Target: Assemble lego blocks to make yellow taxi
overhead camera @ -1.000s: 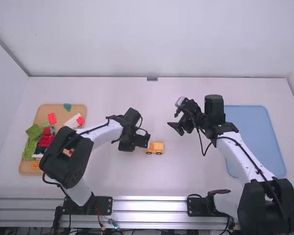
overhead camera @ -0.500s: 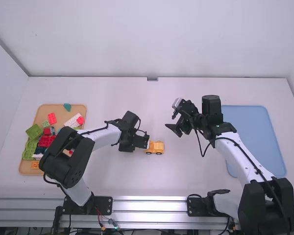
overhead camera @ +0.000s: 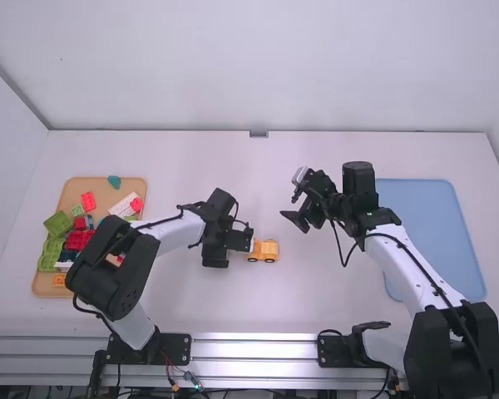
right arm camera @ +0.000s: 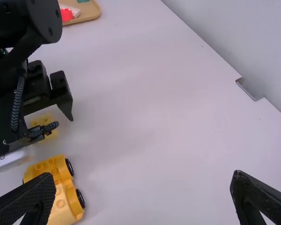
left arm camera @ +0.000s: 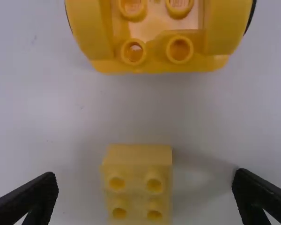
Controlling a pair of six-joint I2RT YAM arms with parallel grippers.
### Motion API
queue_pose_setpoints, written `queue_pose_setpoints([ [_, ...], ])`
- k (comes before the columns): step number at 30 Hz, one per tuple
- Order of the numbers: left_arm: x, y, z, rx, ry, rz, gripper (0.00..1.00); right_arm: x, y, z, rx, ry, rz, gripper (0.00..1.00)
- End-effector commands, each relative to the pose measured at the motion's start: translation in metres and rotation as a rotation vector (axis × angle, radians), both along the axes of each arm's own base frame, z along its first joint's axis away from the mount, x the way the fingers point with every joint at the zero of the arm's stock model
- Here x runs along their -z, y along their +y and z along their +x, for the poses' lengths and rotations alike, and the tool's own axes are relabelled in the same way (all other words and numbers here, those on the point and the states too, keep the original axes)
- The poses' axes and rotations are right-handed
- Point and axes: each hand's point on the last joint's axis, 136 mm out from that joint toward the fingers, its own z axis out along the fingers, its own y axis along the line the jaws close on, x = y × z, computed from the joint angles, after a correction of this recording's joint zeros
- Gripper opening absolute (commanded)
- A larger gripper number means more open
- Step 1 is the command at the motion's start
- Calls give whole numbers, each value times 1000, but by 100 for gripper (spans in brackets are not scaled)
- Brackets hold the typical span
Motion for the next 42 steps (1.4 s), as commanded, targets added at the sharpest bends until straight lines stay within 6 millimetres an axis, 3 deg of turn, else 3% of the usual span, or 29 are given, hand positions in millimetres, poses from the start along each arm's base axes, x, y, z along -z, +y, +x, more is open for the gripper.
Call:
queue_pose_setpoints([
  [1, -12, -1, 5, -11, 3, -25, 99, 0, 0, -3, -4, 1, 7, 98],
  [9, -56, -16, -4, 119, 65, -199, 99, 0, 0, -3, -4, 1, 7, 99],
  [14, -74, -15, 2, 49, 109, -448, 99, 0, 0, -3, -4, 1, 7, 98],
  [17, -81, -4, 14, -44, 112, -558, 99, 0, 1, -3, -6, 0, 7, 98],
  [21, -77, 20, 31, -281, 135, -594, 99, -1, 1, -3, -6, -5, 8, 99],
  [25, -76, 27, 34, -398, 176, -606, 99, -2, 0, -2, -4, -7, 8, 98],
  [27, -74, 24, 30, -357, 174, -607, 99, -2, 1, -2, -6, -7, 9, 98],
  [32, -73, 8, 1, -9, 86, -722, 99, -1, 1, -2, -5, -6, 9, 99],
  [36, -69, 6, -2, -1, 65, -823, 99, -1, 1, -3, -5, -2, 8, 99],
  [42, -48, 5, -7, -8, 79, -853, 99, -1, 2, -4, -12, 0, 14, 99],
])
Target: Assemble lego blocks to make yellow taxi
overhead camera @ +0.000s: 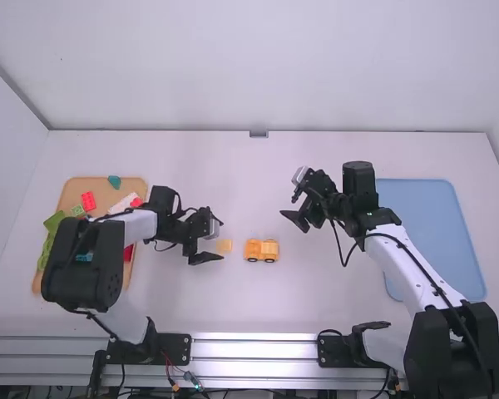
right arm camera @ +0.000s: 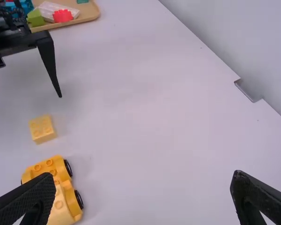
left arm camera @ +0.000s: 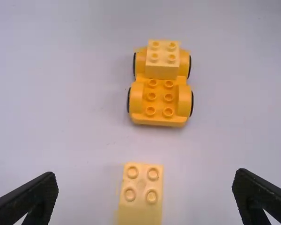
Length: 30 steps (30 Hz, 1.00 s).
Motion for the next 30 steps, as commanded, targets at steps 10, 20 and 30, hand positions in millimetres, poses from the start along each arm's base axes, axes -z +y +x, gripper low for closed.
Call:
queue_pose_setpoints([
  [10, 29, -5, -3, 37, 19, -71, 99, -1, 3, -7, -24, 12, 22, 99],
  [20, 42, -5, -4, 43, 28, -55, 83, -1, 3, -6, -24, 8, 23, 98],
  [30, 48, -3, -4, 41, 30, -35, 72, -2, 4, -6, -25, 7, 23, 99],
])
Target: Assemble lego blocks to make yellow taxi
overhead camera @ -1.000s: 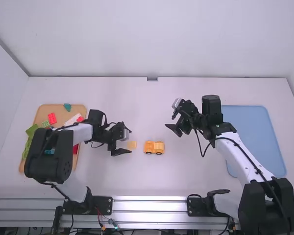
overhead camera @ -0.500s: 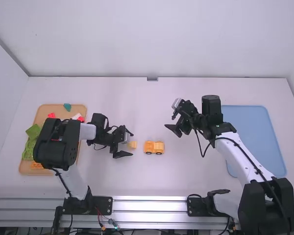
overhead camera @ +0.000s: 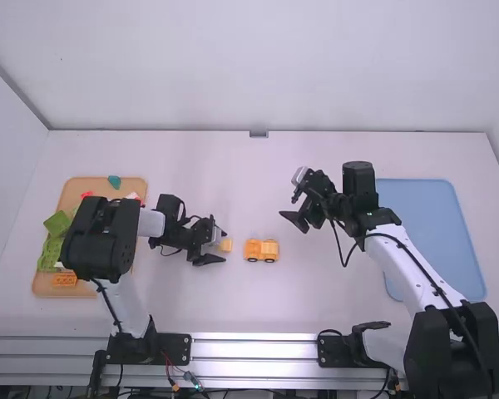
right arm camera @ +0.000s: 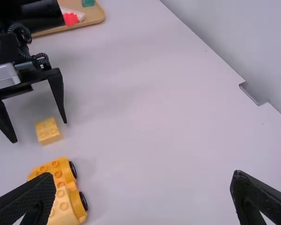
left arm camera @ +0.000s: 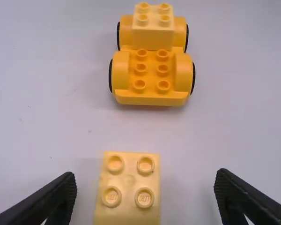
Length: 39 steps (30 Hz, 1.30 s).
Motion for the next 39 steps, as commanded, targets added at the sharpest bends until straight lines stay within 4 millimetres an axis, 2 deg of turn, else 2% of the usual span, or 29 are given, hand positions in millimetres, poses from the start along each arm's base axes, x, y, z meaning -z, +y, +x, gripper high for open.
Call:
queue_pose_setpoints([
  [1, 5, 1, -5, 2, 16, 3, 70, 0, 1, -4, -8, 3, 9, 99],
  [3, 6, 1, -5, 2, 13, 4, 61, 0, 1, -4, -10, 0, 7, 99],
  [7, 8, 1, -6, 2, 7, 2, 52, 0, 1, -4, -10, -1, 6, 98],
  [18, 14, 1, -6, -24, -24, 0, 49, 0, 1, -4, -10, 0, 7, 98],
  [26, 11, 1, 1, -52, -3, -5, 29, 0, 1, -4, -10, 3, 6, 99],
  [30, 11, 1, 1, -57, 6, -7, 28, 0, 1, -4, -4, 8, 12, 99],
  [36, 9, 1, 1, -59, 10, -15, 36, 0, 1, -4, -7, 5, 9, 99],
  [39, 8, -1, 1, -54, 8, -24, 32, 0, 0, -4, -4, 5, 7, 99],
])
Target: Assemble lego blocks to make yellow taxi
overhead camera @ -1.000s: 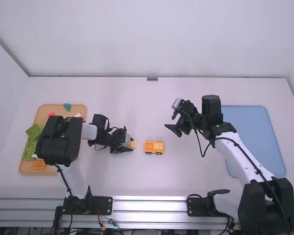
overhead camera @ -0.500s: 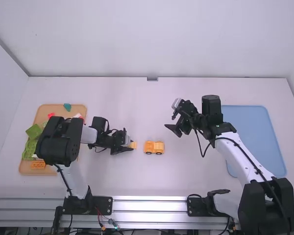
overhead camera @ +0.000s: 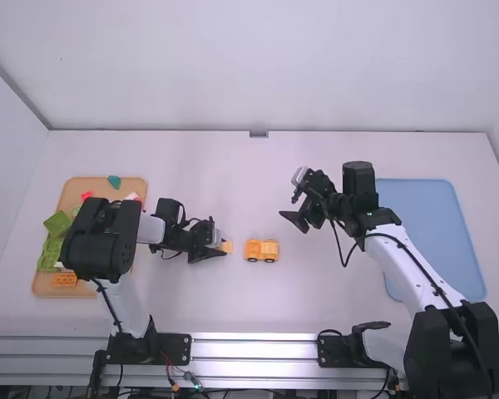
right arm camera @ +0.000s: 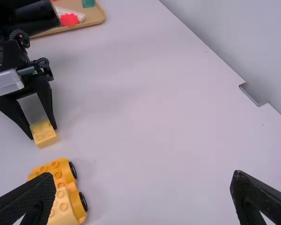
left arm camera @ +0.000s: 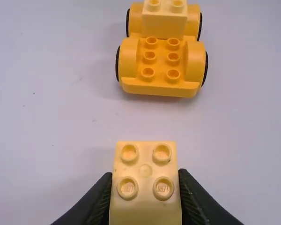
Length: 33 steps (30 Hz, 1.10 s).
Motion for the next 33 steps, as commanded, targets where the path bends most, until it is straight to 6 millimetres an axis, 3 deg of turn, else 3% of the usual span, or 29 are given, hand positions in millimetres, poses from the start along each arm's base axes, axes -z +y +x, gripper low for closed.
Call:
queue_pose_setpoints([
  [1, -4, -3, 0, 5, 12, -46, 30, 0, 0, -3, -3, 4, 7, 99],
  [3, -11, -5, 1, 8, 15, -85, 33, 0, 0, -3, -2, 3, 6, 99],
  [8, -26, -10, 8, 25, -2, -152, 21, 10, 0, -13, -65, -1, -38, 99],
  [14, -39, -14, 10, 38, 2, -205, 28, 26, 19, -39, -260, -43, 56, 99],
  [19, -56, -18, 14, 61, -13, -276, 22, 53, 33, -62, -385, -55, 187, 99],
  [23, -65, -21, 13, 78, -19, -321, 21, 81, 38, -66, -366, 14, 226, 99],
  [33, -59, -36, 4, 121, 0, -285, 15, 129, 49, -79, -447, 21, 193, 99],
])
